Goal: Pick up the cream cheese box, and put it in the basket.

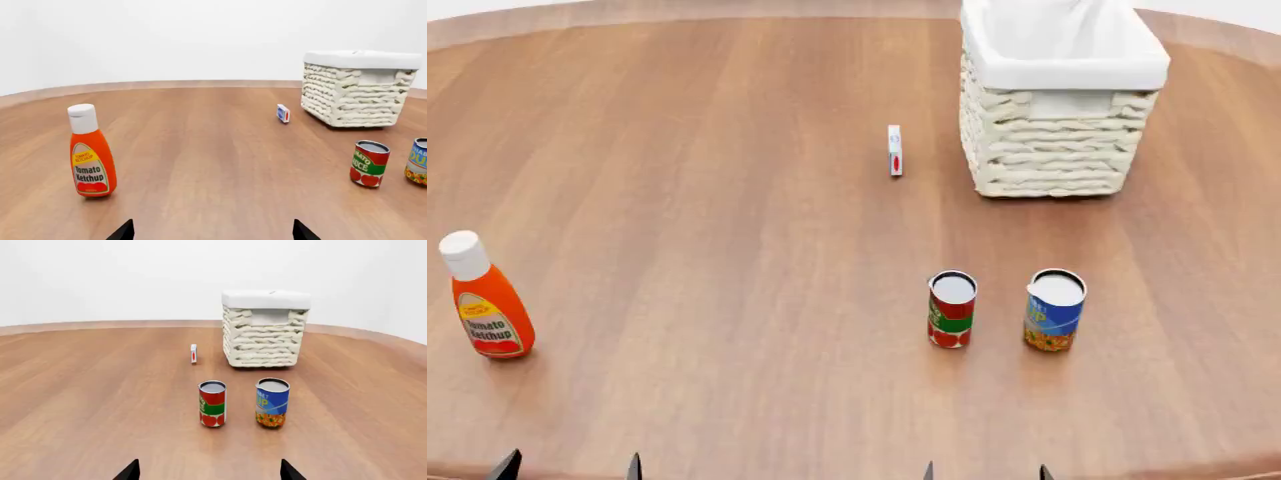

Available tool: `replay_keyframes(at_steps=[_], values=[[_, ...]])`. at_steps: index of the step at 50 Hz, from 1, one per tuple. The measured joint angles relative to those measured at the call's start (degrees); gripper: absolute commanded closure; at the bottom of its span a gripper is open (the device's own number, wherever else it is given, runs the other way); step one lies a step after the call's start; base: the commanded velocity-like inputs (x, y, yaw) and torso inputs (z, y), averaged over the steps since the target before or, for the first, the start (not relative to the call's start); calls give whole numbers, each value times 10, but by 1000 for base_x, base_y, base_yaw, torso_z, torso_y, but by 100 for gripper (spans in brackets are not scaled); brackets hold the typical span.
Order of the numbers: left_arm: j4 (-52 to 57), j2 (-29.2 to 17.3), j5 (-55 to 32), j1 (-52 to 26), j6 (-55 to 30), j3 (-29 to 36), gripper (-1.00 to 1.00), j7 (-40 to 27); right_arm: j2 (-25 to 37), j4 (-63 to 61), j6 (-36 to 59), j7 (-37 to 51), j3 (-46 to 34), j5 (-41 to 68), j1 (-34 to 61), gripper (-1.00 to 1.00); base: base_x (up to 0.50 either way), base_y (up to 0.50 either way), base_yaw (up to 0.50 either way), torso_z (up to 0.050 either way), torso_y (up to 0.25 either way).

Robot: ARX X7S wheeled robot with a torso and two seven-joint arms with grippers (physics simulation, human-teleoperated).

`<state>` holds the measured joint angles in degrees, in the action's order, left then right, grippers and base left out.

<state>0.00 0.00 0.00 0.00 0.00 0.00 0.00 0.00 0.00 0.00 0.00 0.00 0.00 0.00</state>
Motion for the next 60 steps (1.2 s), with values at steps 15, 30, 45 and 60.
replay_keyframes(at_steps=[15,30,45,60], values=[[7,-23,-17,2,-3,28,-100,-30,24,1,1,29,-31,18,1,-100,0,0,0,0,0],[98,-47,-36,32,9,38,-100,-47,42,-90,20,57,-54,9,-24,-100,0,0,0,0,0],[267,-70,-46,88,1,39,-100,-66,65,-319,88,79,-73,-13,-81,-100,0,0,0,0,0],[373,-87,-42,130,8,46,-100,-80,83,-453,119,94,-91,-38,-116,-100,0,0,0,0,0]])
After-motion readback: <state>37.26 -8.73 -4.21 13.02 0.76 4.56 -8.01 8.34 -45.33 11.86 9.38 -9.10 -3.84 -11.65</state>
